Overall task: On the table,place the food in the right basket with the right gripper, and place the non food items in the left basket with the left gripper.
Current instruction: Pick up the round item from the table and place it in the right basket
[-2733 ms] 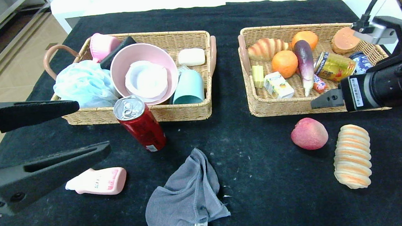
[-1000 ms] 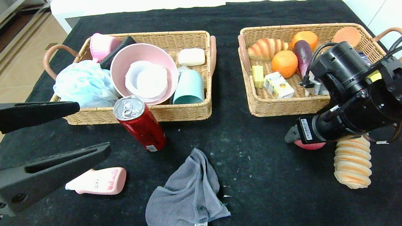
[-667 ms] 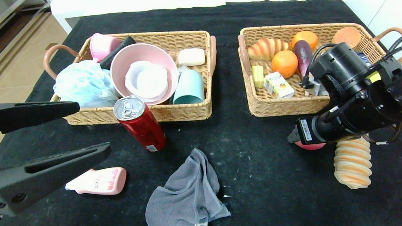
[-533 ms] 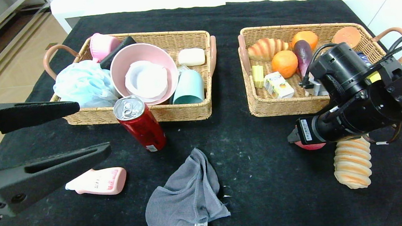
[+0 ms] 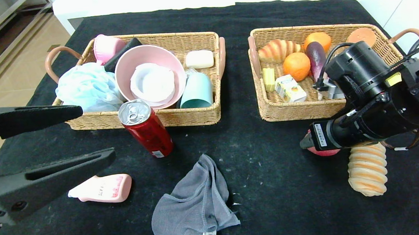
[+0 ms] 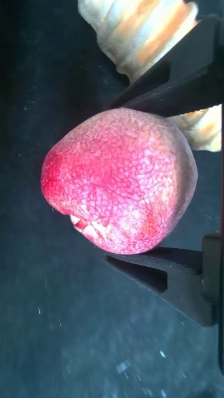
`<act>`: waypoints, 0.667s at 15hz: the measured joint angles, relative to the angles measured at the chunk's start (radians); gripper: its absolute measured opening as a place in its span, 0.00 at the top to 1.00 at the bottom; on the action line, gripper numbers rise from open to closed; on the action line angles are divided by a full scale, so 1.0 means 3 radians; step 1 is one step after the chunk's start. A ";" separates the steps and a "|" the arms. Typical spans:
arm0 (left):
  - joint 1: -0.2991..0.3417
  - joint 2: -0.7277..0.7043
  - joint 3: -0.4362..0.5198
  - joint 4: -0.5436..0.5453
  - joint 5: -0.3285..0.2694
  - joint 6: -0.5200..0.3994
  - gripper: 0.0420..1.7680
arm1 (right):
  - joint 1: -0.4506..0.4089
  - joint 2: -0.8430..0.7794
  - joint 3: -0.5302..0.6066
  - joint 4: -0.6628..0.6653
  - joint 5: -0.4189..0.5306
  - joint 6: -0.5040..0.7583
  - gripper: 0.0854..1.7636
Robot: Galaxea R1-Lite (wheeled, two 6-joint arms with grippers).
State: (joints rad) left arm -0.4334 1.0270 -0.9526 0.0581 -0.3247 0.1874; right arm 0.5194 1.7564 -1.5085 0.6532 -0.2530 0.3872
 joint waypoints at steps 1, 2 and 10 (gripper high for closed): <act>-0.0001 0.0000 -0.0001 0.0000 -0.0001 0.0000 0.03 | 0.0029 -0.0040 -0.0001 0.0001 0.0000 -0.0004 0.33; -0.0001 0.0000 -0.0003 0.0000 -0.0001 0.0001 0.03 | 0.0062 -0.0082 -0.0004 0.0002 -0.0001 -0.0004 0.33; -0.0003 -0.0001 -0.0001 0.0005 0.0000 0.0000 0.03 | 0.0216 -0.0390 -0.0188 0.0016 -0.0030 -0.0072 0.33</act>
State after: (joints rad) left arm -0.4343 1.0266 -0.9530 0.0596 -0.3247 0.1874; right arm 0.5840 1.6394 -1.5649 0.6581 -0.2621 0.3655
